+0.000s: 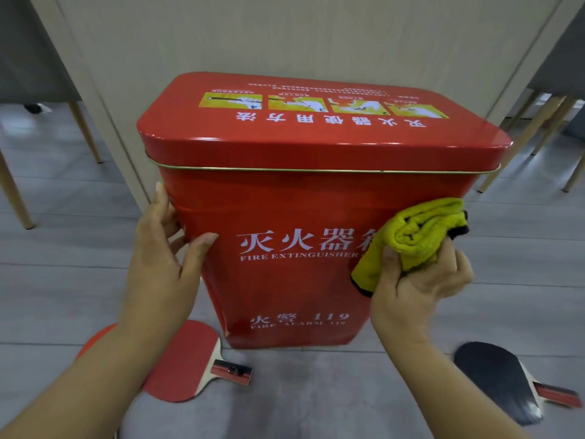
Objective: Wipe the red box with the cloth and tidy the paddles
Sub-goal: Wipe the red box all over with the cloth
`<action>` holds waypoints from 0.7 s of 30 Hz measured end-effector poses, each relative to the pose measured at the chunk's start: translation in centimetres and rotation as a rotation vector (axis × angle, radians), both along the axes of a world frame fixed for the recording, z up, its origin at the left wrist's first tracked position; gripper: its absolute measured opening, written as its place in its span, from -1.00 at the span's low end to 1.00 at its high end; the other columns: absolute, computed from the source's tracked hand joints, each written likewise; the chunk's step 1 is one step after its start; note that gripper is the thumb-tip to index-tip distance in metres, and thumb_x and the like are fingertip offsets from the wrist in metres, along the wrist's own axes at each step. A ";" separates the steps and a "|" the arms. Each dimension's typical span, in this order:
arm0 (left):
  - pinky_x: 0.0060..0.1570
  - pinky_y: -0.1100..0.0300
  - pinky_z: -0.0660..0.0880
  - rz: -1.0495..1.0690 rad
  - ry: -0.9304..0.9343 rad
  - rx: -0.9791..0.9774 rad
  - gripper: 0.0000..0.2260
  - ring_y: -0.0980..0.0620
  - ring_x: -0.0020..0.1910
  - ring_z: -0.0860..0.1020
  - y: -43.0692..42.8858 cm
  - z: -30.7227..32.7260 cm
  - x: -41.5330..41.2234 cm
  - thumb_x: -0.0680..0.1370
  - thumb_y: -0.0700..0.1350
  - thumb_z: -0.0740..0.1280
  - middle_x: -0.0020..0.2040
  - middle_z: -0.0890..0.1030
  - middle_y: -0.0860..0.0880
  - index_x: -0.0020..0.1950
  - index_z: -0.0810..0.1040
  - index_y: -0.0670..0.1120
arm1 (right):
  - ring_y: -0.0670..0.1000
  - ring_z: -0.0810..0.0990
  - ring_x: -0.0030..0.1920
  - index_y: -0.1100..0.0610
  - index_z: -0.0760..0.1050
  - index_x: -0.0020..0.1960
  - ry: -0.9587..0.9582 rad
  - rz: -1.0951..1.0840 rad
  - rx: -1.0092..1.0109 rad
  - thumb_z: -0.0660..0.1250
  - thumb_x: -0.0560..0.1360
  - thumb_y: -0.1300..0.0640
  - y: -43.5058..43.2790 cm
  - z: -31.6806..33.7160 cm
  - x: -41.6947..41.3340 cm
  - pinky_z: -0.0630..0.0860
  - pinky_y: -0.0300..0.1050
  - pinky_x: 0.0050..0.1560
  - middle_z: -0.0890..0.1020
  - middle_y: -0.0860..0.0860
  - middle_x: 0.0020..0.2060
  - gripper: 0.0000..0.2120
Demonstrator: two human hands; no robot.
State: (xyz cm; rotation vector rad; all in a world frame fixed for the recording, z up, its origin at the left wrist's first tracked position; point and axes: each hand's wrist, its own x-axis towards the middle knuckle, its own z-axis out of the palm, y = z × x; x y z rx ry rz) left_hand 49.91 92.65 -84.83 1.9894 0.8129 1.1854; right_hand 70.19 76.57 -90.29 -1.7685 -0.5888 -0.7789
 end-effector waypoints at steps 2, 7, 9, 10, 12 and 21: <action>0.08 0.49 0.41 0.003 0.008 -0.012 -0.33 0.42 0.10 0.42 -0.2 0.1 -0.1 0.46 -0.03 0.30 0.31 0.36 -0.02 0.51 0.10 -0.04 | 0.03 0.18 0.17 0.02 0.14 0.31 0.056 0.002 0.042 0.13 0.54 -0.23 0.6 -0.5 -0.6 0.11 -0.01 0.25 0.21 0.21 0.14 -0.53; -0.08 0.64 0.37 -0.009 0.029 -0.060 -0.42 0.59 0.02 0.39 -0.2 0.6 -0.6 0.50 -0.12 0.32 0.14 0.41 0.22 0.44 0.13 0.07 | 0.09 0.20 0.12 -0.07 0.05 0.35 -0.008 0.026 -0.040 0.11 0.56 -0.22 2.5 -1.3 -2.5 0.05 -0.13 0.23 0.18 0.04 0.11 -0.53; -0.10 0.63 0.37 -0.021 0.039 -0.053 -0.48 0.59 0.00 0.41 -0.1 0.9 -0.8 0.51 -0.11 0.31 0.09 0.39 0.29 0.34 0.12 0.15 | 0.11 0.21 0.10 -0.07 0.09 0.36 -0.072 0.087 -0.102 0.13 0.56 -0.20 3.1 -1.6 -3.6 0.08 -0.12 0.20 0.19 0.05 0.12 -0.54; -0.10 0.63 0.37 -0.023 0.042 -0.054 -0.50 0.58 0.00 0.42 -0.1 1.1 -0.8 0.51 -0.12 0.31 0.08 0.38 0.30 0.32 0.12 0.16 | 0.13 0.22 0.09 -0.07 0.11 0.36 -0.120 0.109 -0.145 0.16 0.55 -0.17 3.4 -1.7 -4.1 0.12 -0.09 0.18 0.20 0.07 0.12 -0.55; -0.10 0.60 0.39 -0.025 0.048 -0.057 -0.53 0.55 0.01 0.43 0.2 1.3 -1.0 0.50 -0.09 0.32 0.07 0.38 0.28 0.28 0.14 0.15 | 0.15 0.23 0.09 -0.10 0.15 0.35 -0.213 0.143 -0.233 0.24 0.52 -0.12 4.1 -1.8 -4.9 0.19 0.02 0.19 0.22 0.08 0.11 -0.53; -0.09 0.41 0.48 -0.101 0.032 -0.035 -0.63 0.33 0.01 0.51 2.1 1.4 -1.9 0.37 0.11 0.34 -0.10 0.41 0.50 0.07 0.23 0.28 | 0.12 0.22 0.09 -0.28 0.32 0.23 -0.507 0.179 -0.486 0.42 0.38 0.10 7.9 -2.1 -9.1 0.29 0.14 0.07 0.21 0.02 0.08 -0.47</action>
